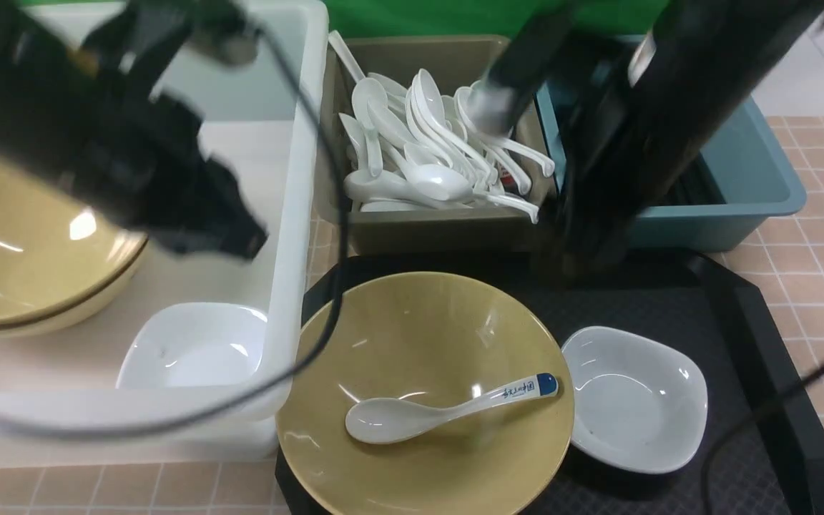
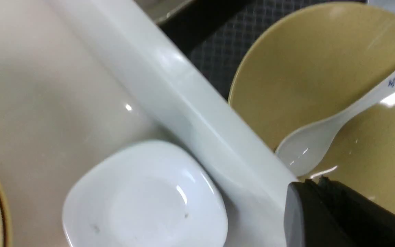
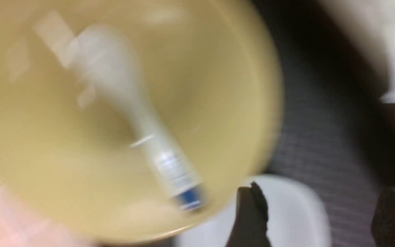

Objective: On brown table put chopsticks spoon bowls plates into blue grey white boxes.
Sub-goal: 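Reach down and grasp the white spoon resting in the bowl with the right gripper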

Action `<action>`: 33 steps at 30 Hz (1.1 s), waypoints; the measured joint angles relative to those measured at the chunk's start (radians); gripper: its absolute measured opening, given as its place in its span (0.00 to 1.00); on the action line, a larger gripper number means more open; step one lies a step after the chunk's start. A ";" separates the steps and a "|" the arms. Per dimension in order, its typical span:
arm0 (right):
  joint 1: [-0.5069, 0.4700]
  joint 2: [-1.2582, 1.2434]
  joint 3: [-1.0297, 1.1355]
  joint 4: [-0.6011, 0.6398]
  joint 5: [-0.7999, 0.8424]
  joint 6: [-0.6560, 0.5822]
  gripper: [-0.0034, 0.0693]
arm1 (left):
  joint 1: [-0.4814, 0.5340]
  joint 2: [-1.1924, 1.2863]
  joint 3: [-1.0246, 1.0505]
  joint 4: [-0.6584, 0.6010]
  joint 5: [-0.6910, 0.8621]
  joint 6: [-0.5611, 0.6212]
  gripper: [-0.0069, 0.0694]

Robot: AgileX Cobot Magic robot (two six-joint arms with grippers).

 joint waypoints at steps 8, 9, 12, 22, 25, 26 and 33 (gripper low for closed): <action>0.164 0.041 0.139 0.001 -0.025 -0.272 0.72 | 0.003 -0.129 0.273 -0.074 -0.210 0.083 0.09; 0.167 0.053 0.139 0.001 -0.042 -0.294 0.72 | 0.003 -0.132 0.284 -0.087 -0.225 0.096 0.09; 0.168 0.095 0.139 -0.008 -0.106 -0.340 0.72 | 0.003 -0.133 0.299 -0.121 -0.248 0.146 0.09; 0.168 0.226 0.139 -0.047 -0.168 -0.415 0.65 | 0.003 -0.133 0.301 -0.186 -0.283 0.237 0.09; 0.168 0.236 0.139 -0.053 -0.171 -0.415 0.51 | 0.003 -0.133 0.301 -0.188 -0.290 0.238 0.09; 0.168 0.236 0.134 -0.053 -0.163 -0.411 0.43 | 0.003 -0.133 0.301 -0.188 -0.297 0.238 0.09; 0.168 0.222 0.015 -0.102 -0.090 -0.351 0.26 | 0.003 -0.133 0.301 -0.189 -0.372 0.230 0.09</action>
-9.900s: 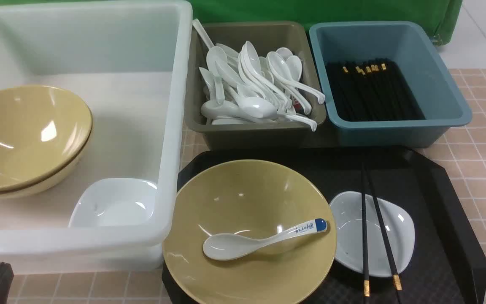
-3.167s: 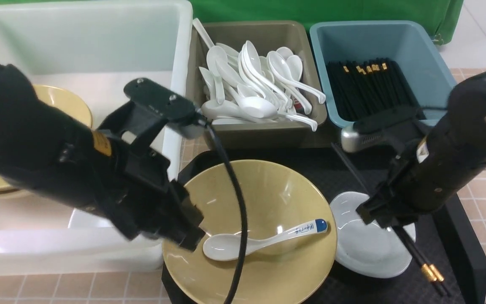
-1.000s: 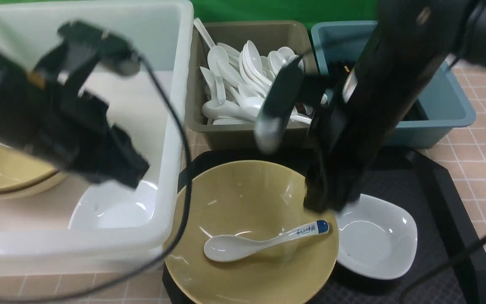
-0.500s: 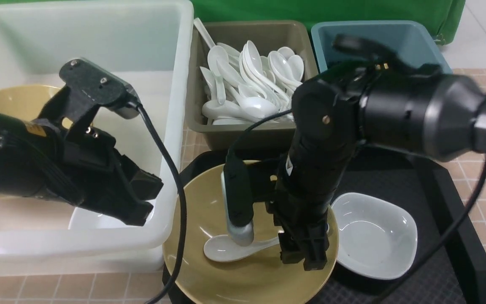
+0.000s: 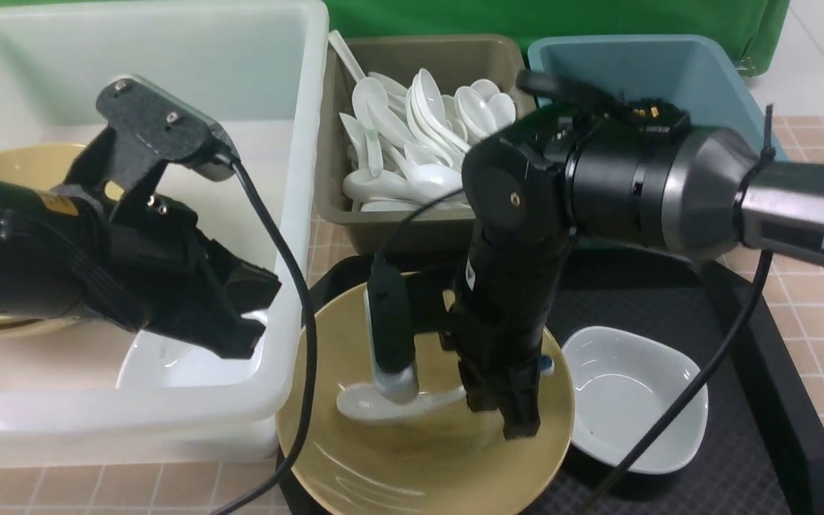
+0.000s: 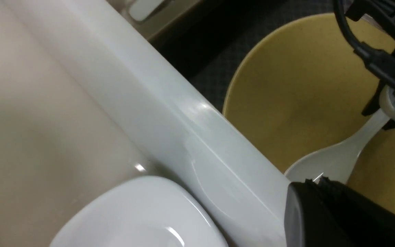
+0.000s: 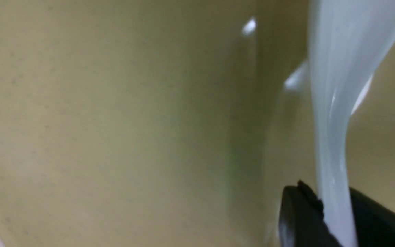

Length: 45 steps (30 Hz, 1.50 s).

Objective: On brown table put chopsticks spoon bowls plates into blue grey white boxes.
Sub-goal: 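Reach down and grasp the white spoon resting in the bowl with the right gripper, then place the white spoon into the bin of spoons with the right gripper, then grasp the large bowl on the tray by its rim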

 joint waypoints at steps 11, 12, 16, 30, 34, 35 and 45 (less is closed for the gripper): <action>-0.123 -0.058 -0.199 -0.134 -0.102 0.175 0.26 | 0.098 0.124 -0.177 -0.021 0.014 -0.185 0.09; -0.140 -0.058 -0.205 -0.135 -0.156 0.210 0.26 | 0.121 0.169 -0.219 -0.032 0.029 -0.182 0.09; -0.186 -0.046 -0.206 -0.134 -0.429 0.381 0.26 | 0.141 0.279 -0.354 -0.087 0.050 -0.133 0.09; -0.287 0.115 -0.207 -0.134 -0.995 0.764 0.58 | 0.140 0.424 -0.437 -0.315 0.119 0.075 0.09; -0.287 0.114 -0.207 -0.134 -0.962 0.774 0.77 | 0.140 0.451 -0.437 -0.320 0.173 0.117 0.09; -0.287 0.104 -0.207 -0.134 -0.931 0.774 0.80 | 0.140 0.452 -0.438 -0.320 0.185 0.126 0.09; -0.287 -0.160 -0.286 -0.134 -0.367 0.583 0.66 | -0.037 0.498 -0.659 0.044 0.303 -0.086 0.09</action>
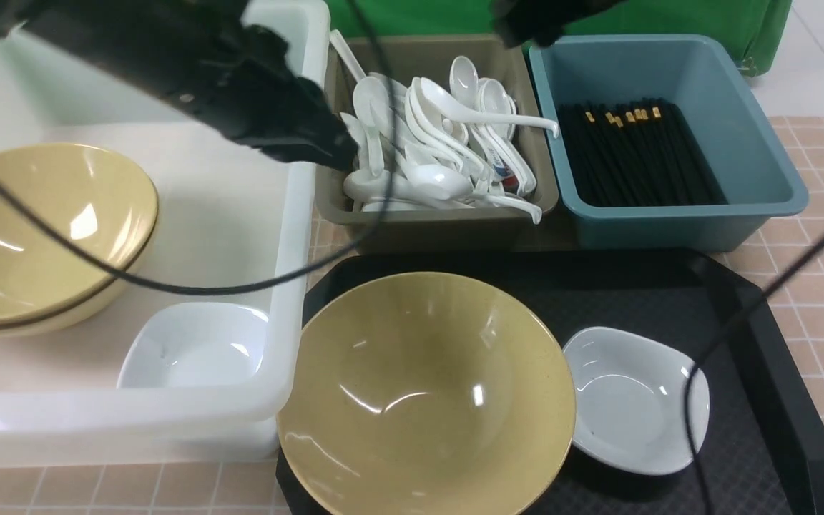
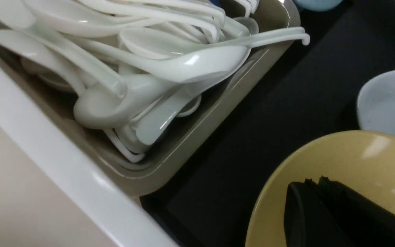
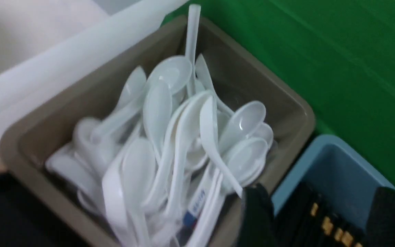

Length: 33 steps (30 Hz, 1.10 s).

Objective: On brown table put chopsticks spoon bowls plates into blue grey white boxes.
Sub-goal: 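Grasp the large bowl on the tray by its rim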

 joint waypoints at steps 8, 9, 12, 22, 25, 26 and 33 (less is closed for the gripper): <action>0.000 -0.184 0.000 0.028 0.401 -0.075 0.30 | -0.174 0.161 -0.143 0.208 0.074 -0.138 0.18; 0.000 -0.211 0.000 0.047 0.441 -0.088 0.26 | -0.178 0.188 -0.149 0.209 0.082 -0.141 0.23; 0.000 -0.243 0.001 0.071 0.468 -0.102 0.20 | -0.179 0.236 -0.152 0.221 0.084 -0.144 0.32; 0.002 -0.290 0.084 0.088 0.480 -0.116 0.16 | -0.179 0.335 -0.155 0.293 0.084 -0.146 0.60; 0.002 -0.290 0.119 0.089 0.467 -0.116 0.16 | -0.179 0.351 -0.155 0.278 0.099 -0.146 0.60; 0.002 -0.290 0.122 0.089 0.465 -0.116 0.16 | -0.179 0.353 -0.155 0.278 0.101 -0.146 0.60; 0.002 -0.288 0.141 0.089 0.436 -0.116 0.16 | -0.179 0.420 -0.155 0.197 0.199 -0.135 0.57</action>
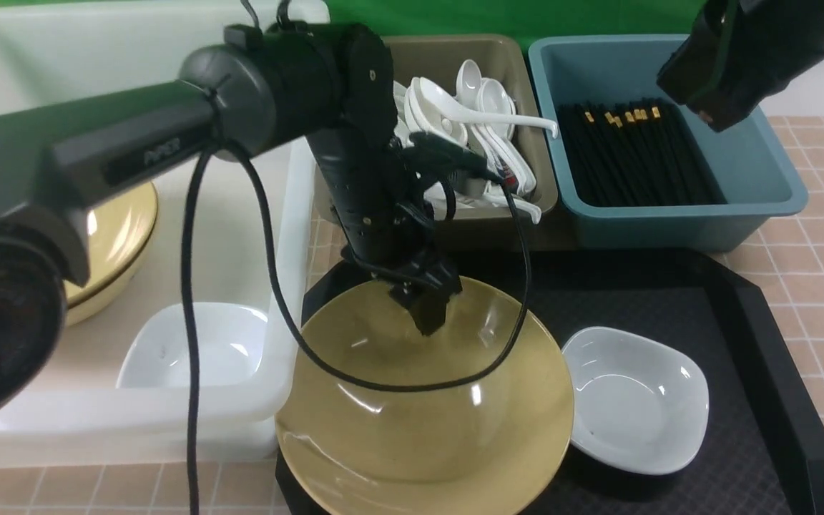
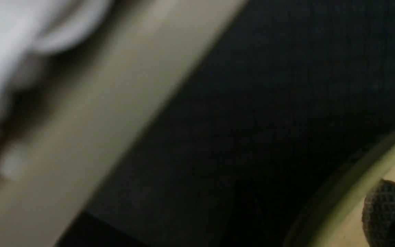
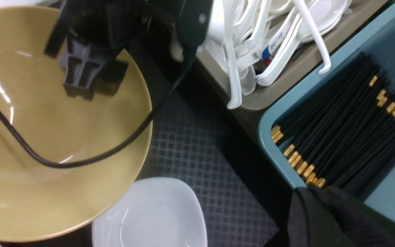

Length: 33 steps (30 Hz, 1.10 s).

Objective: On brown table put chopsticks spoon bowls plates into blue grey white boxes.
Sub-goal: 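Grasp the large bowl on the tray by its rim, then place the tan bowl onto the bowl stack in the left bin with the left gripper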

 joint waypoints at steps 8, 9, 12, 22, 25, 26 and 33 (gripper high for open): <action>0.000 0.000 0.000 0.000 -0.020 -0.009 0.16 | 0.002 -0.007 0.000 -0.012 0.048 0.018 0.22; 0.000 0.000 0.000 0.000 -0.035 -0.009 0.16 | 0.002 -0.020 0.000 -0.029 0.054 0.015 0.16; 0.000 0.000 0.000 0.000 -0.065 -0.023 0.16 | 0.003 -0.064 -0.003 -0.044 0.043 0.013 0.11; 0.039 0.000 -0.067 0.087 -0.095 -0.123 0.16 | 0.152 -0.289 -0.029 -0.185 0.038 0.016 0.10; 0.095 0.000 -0.085 0.101 -0.127 -0.147 0.16 | 0.223 -0.346 -0.025 -0.241 0.046 0.026 0.10; 0.136 0.000 -0.089 0.104 -0.156 -0.169 0.16 | 0.280 -0.388 -0.012 -0.276 0.046 0.036 0.10; 0.286 0.019 -0.091 0.113 -0.255 -0.224 0.16 | 0.687 -0.619 0.170 -0.454 0.026 0.064 0.10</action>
